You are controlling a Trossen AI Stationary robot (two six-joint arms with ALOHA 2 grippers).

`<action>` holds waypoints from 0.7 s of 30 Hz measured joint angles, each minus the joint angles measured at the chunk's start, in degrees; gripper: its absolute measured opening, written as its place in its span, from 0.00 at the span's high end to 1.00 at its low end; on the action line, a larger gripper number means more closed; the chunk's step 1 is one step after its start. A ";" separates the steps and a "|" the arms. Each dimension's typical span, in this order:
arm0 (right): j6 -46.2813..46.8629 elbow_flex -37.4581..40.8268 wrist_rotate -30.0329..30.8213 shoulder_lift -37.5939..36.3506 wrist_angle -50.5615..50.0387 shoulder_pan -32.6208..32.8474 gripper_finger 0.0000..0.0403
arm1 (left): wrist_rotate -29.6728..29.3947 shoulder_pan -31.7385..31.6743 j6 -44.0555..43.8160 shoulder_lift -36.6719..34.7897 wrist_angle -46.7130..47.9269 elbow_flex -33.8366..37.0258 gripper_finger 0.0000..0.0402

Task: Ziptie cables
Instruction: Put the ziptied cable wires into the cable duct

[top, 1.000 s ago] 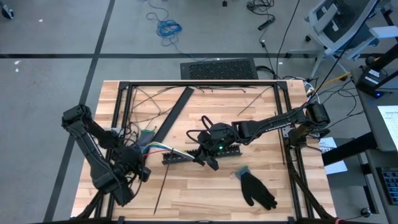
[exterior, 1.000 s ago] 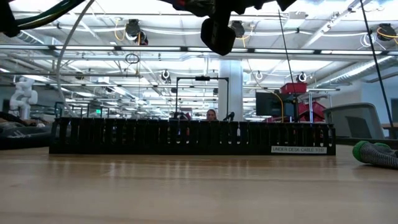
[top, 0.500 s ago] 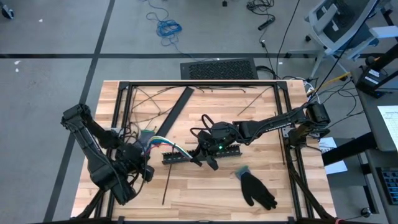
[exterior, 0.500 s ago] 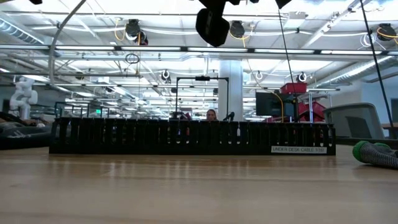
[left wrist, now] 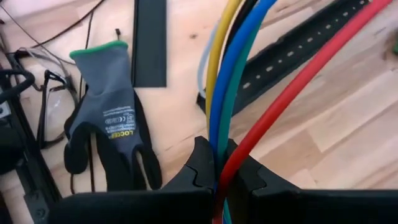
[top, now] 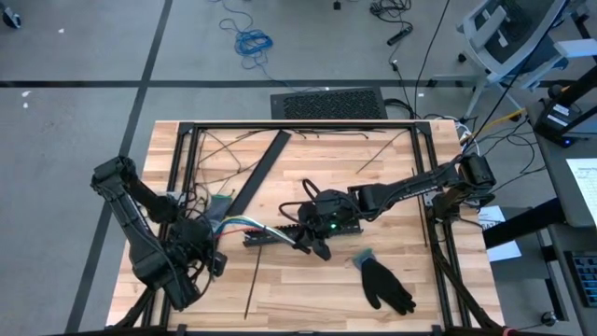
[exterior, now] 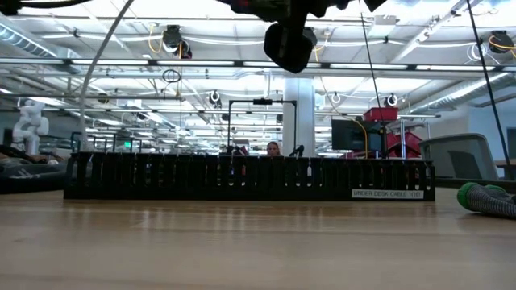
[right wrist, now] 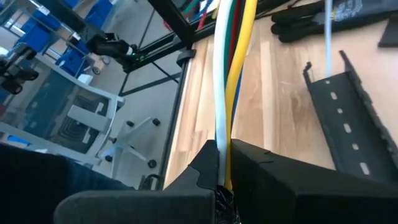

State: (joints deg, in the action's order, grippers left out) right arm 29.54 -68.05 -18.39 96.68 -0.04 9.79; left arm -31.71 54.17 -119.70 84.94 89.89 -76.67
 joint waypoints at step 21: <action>0.20 0.04 -3.11 -0.46 -11.90 -1.93 0.99 | -10.48 -13.33 11.58 5.82 -11.06 5.83 0.96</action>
State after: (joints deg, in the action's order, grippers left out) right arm 29.74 -68.01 -21.50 96.22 -11.94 7.86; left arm -42.19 40.84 -108.12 90.76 78.83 -70.84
